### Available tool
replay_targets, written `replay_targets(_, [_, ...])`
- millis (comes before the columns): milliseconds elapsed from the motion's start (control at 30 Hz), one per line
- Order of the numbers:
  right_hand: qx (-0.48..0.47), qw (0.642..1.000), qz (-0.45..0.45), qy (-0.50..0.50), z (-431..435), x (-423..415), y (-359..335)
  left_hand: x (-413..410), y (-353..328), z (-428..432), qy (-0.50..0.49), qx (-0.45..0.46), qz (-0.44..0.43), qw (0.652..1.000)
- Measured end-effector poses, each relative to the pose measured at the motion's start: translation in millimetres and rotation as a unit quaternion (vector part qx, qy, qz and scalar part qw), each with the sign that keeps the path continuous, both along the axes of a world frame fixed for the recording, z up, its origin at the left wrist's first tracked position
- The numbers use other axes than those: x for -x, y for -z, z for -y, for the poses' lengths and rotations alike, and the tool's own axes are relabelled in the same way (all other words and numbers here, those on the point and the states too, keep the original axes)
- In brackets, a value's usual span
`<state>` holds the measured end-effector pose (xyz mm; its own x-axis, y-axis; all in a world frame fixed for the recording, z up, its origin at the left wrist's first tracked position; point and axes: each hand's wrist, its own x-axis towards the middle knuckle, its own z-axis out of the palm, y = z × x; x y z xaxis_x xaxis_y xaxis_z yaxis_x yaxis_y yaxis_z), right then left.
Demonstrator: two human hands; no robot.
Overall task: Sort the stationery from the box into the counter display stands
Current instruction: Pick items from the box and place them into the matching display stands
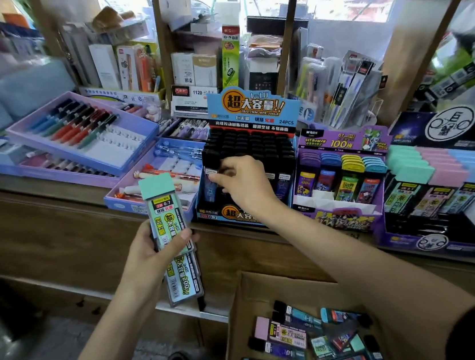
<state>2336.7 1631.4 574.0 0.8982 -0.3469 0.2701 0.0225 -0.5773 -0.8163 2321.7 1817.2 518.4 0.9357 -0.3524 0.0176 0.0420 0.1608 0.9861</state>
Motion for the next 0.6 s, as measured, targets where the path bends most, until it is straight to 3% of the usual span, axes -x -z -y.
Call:
replay_targets(167, [0.013, 0.999, -0.024, 0.017, -4, -2, 3, 1, 1, 1, 0.005, -0.009, -0.006, 1.0])
replay_targets(400, [0.218, 0.973, -0.075, 0.001, -3, 9, -9, 6, -3, 6, 0.026, -0.006, -0.013, 1.0])
replay_targets(467, [0.181, 0.982, -0.049, -0.019, -3, 23, -10, 8, -3, 11, 0.037, -0.003, -0.017, 0.999])
replay_targets(533, [0.052, 0.997, -0.04, -0.051, -5, 39, -11, 13, -4, 19, 0.048, -0.001, -0.02, 0.999])
replay_targets(600, [-0.063, 0.988, -0.091, -0.103, -4, 53, -9, 19, -5, 30, 0.065, 0.0, -0.022, 0.998])
